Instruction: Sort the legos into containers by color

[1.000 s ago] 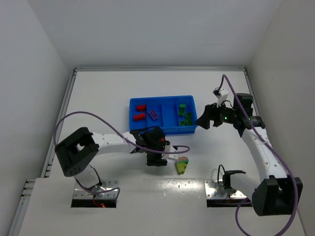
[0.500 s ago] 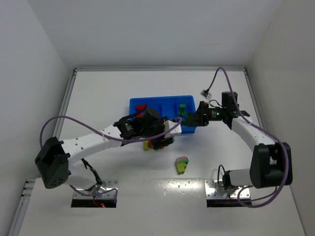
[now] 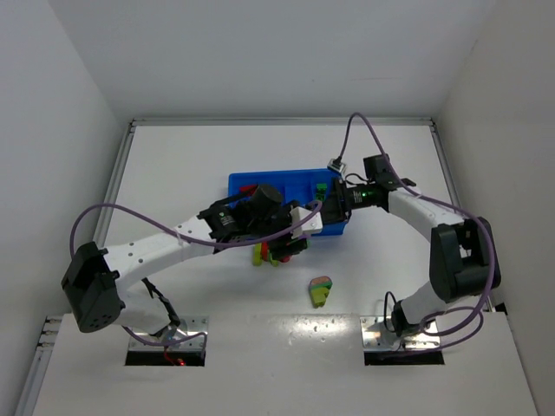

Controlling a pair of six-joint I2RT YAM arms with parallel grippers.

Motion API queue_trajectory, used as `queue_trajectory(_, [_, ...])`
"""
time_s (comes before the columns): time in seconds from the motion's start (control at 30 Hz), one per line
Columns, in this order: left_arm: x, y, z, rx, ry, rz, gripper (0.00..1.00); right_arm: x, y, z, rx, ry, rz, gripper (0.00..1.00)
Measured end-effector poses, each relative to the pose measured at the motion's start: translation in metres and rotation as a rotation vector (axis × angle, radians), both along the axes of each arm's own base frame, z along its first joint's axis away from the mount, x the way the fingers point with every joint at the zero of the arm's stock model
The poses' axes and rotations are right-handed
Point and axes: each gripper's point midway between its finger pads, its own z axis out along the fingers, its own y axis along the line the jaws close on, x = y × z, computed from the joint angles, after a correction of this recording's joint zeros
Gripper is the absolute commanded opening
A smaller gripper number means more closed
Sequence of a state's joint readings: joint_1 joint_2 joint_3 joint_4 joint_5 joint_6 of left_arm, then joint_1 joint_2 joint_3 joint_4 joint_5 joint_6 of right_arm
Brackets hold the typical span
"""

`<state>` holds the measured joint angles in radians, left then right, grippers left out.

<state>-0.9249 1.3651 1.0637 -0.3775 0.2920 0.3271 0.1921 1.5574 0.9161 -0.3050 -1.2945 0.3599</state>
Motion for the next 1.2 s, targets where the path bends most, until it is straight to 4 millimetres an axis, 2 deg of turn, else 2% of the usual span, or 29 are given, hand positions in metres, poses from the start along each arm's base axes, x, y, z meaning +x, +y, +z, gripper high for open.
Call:
queue_trajectory(0.33, [-0.002,-0.003,-0.001,0.004,0.003,-0.009,0.49,-0.011,0.017,-0.011,-0.026,0.032,0.076,0.79])
queue_trajectory(0.5, [-0.005,-0.004,-0.006,0.018,0.01,-0.017,0.49,-0.013,0.023,-0.012,-0.031,0.032,0.101,0.75])
queue_trajectory(0.73, [-0.005,-0.004,-0.01,0.034,0.008,-0.023,0.49,-0.015,0.026,-0.012,-0.032,0.026,0.116,0.71])
queue_trajectory(1.0, [0.002,-0.003,-0.005,0.042,-0.03,-0.005,0.49,-0.016,0.027,-0.015,-0.04,0.044,0.121,0.68])
queue_trajectory(1.1, [0.004,-0.004,-0.003,0.041,-0.041,0.0,0.49,-0.018,0.028,-0.015,-0.04,0.044,0.128,0.64])
queue_trajectory(1.2, [0.006,-0.005,-0.003,0.041,-0.044,0.002,0.49,-0.018,0.028,-0.016,-0.04,0.041,0.128,0.54])
